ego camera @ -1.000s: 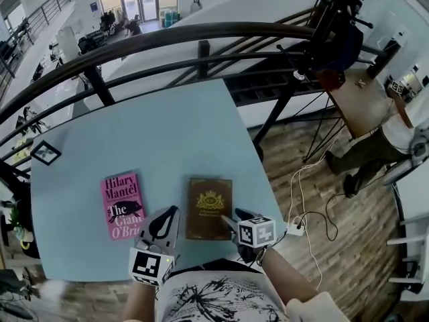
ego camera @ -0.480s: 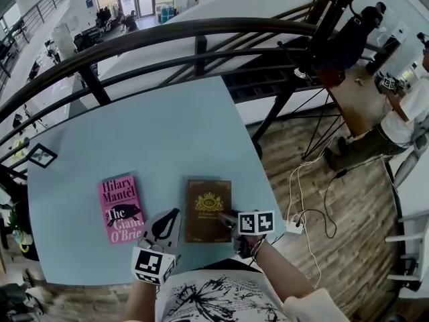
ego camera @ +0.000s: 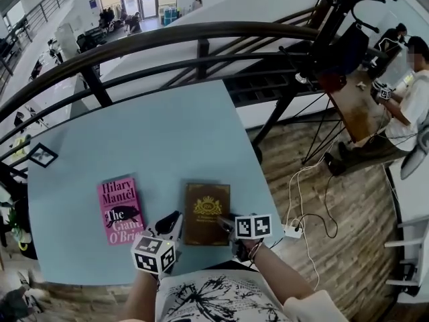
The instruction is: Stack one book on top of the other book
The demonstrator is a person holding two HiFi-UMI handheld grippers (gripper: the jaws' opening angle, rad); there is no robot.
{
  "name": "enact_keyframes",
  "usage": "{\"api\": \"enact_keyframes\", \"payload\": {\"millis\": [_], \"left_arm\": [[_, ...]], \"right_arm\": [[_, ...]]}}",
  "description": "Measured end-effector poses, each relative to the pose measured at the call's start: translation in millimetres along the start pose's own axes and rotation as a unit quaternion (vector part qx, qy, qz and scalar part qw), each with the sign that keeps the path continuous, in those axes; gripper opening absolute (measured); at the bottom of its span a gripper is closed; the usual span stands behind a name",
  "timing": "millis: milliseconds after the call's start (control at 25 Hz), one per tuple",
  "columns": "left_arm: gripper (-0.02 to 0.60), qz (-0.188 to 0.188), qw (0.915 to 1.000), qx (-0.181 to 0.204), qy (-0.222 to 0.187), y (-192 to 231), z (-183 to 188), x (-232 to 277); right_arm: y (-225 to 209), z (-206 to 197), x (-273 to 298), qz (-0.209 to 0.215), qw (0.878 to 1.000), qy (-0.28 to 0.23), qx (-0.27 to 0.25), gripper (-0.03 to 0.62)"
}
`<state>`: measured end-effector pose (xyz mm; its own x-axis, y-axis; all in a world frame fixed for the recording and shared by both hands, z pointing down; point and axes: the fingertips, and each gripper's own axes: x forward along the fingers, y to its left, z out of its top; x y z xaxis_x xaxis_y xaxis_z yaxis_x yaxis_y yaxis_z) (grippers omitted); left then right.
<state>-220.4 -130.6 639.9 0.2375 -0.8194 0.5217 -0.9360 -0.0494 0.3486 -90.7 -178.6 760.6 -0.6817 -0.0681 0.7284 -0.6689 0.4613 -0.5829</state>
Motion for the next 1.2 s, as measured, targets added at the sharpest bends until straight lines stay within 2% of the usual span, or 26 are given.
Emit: {"api": "enact_keyframes", "payload": {"millis": [80, 240, 320, 360, 560, 760, 960, 1200], "left_arm": [[0.014, -0.001, 0.9984, -0.015, 0.054, 4, -18, 11], [0.021, -0.006, 0.9881, -0.046, 0.146, 8, -53, 29], [0.107, -0.005, 0.9846, -0.054, 0.166, 10, -65, 36], [0.139, -0.004, 0.9834, -0.063, 0.17, 12, -70, 40], [0.224, -0.016, 0.9748, -0.139, 0.174, 15, -91, 59], [0.242, -0.053, 0.9625, -0.196, 0.179, 10, -99, 72], [0.245, -0.068, 0.9566, -0.217, 0.182, 6, -104, 75], [0.247, -0.059, 0.9596, -0.213, 0.174, 4, -104, 76]], "right_arm": [[0, 0, 1, 0.002, 1.0, -0.001, -0.004, 0.189], [0, 0, 1, 0.004, 1.0, -0.005, -0.017, 0.192], [0, 0, 1, 0.004, 1.0, -0.008, -0.024, 0.195], [0, 0, 1, 0.003, 1.0, -0.009, -0.026, 0.195], [0, 1, 0, 0.003, 0.999, -0.008, -0.035, 0.198], [2, 5, -1, -0.002, 0.998, -0.019, -0.067, 0.203], [0, 3, 0, 0.01, 0.998, -0.015, -0.065, 0.204], [0, 3, -1, 0.021, 0.998, -0.014, -0.055, 0.206]]}}
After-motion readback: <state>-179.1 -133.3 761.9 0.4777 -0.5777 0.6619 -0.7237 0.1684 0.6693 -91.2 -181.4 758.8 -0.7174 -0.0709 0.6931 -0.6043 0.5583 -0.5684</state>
